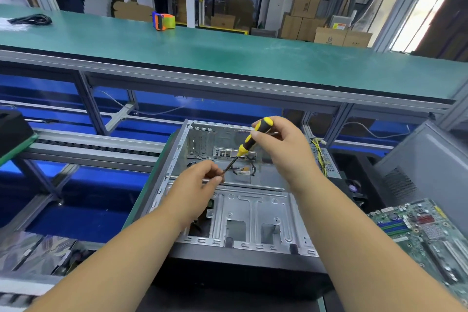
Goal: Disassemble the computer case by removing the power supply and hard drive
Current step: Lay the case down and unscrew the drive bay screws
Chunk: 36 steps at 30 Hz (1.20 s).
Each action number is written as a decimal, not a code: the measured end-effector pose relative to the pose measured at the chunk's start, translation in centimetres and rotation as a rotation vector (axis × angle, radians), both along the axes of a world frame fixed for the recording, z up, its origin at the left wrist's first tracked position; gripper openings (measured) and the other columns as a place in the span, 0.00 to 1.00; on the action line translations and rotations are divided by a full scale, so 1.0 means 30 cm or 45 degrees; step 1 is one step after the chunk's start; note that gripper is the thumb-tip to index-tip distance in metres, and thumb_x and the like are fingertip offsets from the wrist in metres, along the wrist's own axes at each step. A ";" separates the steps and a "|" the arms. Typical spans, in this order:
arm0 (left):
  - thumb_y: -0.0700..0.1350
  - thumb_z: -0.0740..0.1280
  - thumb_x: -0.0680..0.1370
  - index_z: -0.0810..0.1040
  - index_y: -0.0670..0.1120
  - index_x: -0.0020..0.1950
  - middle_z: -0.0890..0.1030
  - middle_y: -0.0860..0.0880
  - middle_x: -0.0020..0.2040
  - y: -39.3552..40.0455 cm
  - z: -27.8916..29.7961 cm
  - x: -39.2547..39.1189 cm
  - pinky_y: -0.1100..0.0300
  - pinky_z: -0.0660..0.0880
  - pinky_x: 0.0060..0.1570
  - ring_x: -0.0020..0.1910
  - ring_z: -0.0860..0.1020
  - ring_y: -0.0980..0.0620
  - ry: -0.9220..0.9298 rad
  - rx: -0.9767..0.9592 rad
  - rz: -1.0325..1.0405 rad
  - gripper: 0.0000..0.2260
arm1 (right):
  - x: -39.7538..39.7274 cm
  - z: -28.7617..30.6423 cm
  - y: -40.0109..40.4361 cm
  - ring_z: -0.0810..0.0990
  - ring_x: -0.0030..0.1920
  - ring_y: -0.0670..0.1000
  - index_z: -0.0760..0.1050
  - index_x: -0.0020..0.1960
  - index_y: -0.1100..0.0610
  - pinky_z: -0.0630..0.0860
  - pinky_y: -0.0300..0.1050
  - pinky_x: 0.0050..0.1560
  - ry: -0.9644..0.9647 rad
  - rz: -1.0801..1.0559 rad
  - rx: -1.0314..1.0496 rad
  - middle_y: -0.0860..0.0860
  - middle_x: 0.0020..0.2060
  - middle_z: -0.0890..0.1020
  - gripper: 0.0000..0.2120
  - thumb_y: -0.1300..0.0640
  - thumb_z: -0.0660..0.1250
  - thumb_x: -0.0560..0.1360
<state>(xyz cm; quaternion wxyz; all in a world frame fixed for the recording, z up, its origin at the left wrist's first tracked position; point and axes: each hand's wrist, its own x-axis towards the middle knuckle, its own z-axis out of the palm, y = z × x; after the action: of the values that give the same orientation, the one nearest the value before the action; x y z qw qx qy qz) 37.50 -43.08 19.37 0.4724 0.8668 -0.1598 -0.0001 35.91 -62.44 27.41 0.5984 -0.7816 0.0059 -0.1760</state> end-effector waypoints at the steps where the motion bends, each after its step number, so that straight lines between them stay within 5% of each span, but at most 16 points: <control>1: 0.43 0.67 0.79 0.78 0.53 0.47 0.81 0.57 0.46 -0.024 0.015 -0.007 0.76 0.70 0.42 0.47 0.76 0.65 0.004 -0.028 -0.015 0.05 | -0.009 -0.003 -0.030 0.78 0.41 0.44 0.81 0.42 0.48 0.73 0.37 0.42 0.016 -0.007 0.041 0.45 0.42 0.84 0.02 0.50 0.71 0.72; 7: 0.39 0.69 0.78 0.80 0.51 0.46 0.81 0.57 0.41 -0.268 0.124 -0.040 0.77 0.67 0.42 0.41 0.76 0.66 -0.038 -0.106 -0.221 0.06 | -0.101 -0.019 -0.257 0.74 0.34 0.42 0.83 0.45 0.55 0.70 0.39 0.39 0.101 -0.151 0.389 0.45 0.35 0.82 0.09 0.50 0.70 0.76; 12: 0.41 0.69 0.78 0.81 0.51 0.48 0.82 0.54 0.42 -0.500 0.135 -0.075 0.65 0.73 0.46 0.43 0.78 0.57 0.042 0.028 -0.327 0.04 | -0.222 -0.030 -0.502 0.71 0.31 0.43 0.81 0.46 0.57 0.69 0.33 0.31 -0.011 -0.424 0.516 0.48 0.35 0.80 0.09 0.51 0.68 0.77; 19: 0.49 0.71 0.75 0.80 0.54 0.46 0.82 0.55 0.44 -0.844 0.108 -0.181 0.58 0.75 0.48 0.46 0.79 0.54 -0.231 0.736 -0.839 0.02 | -0.379 -0.104 -0.758 0.75 0.32 0.40 0.78 0.40 0.51 0.71 0.38 0.39 -0.031 -0.633 0.381 0.41 0.31 0.80 0.07 0.50 0.69 0.75; 22: 0.52 0.70 0.76 0.81 0.54 0.49 0.83 0.55 0.47 -0.934 0.075 -0.208 0.59 0.73 0.46 0.49 0.80 0.51 -0.331 1.016 -0.944 0.04 | -0.418 -0.134 -0.831 0.76 0.32 0.38 0.79 0.42 0.51 0.73 0.32 0.34 -0.022 -0.658 0.343 0.40 0.31 0.80 0.06 0.53 0.69 0.77; 29: 0.52 0.69 0.77 0.82 0.57 0.55 0.83 0.59 0.50 -0.987 0.019 -0.213 0.61 0.73 0.47 0.51 0.80 0.56 -0.206 1.060 -0.990 0.08 | -0.450 -0.152 -0.900 0.76 0.31 0.36 0.79 0.45 0.57 0.72 0.28 0.30 -0.005 -0.632 0.319 0.39 0.30 0.81 0.05 0.57 0.67 0.79; 31: 0.53 0.68 0.77 0.82 0.57 0.56 0.83 0.59 0.50 -0.969 0.019 -0.202 0.61 0.71 0.45 0.49 0.79 0.57 -0.218 1.031 -0.955 0.09 | -0.436 -0.149 -0.893 0.79 0.35 0.38 0.79 0.46 0.54 0.75 0.32 0.36 0.031 -0.604 0.305 0.41 0.34 0.83 0.06 0.53 0.68 0.78; 36: 0.53 0.69 0.77 0.83 0.57 0.52 0.80 0.60 0.45 -0.849 0.062 -0.163 0.60 0.74 0.47 0.45 0.77 0.59 -0.215 0.833 -0.756 0.06 | -0.363 -0.120 -0.816 0.79 0.44 0.48 0.79 0.43 0.50 0.78 0.62 0.54 0.059 -0.462 0.277 0.47 0.41 0.84 0.08 0.46 0.68 0.74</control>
<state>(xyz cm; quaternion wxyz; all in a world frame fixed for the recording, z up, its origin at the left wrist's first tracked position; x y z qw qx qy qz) 32.60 -68.55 21.22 0.1381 0.8841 -0.4312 -0.1155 25.02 -86.91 23.80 0.6376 -0.7023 0.1792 -0.2610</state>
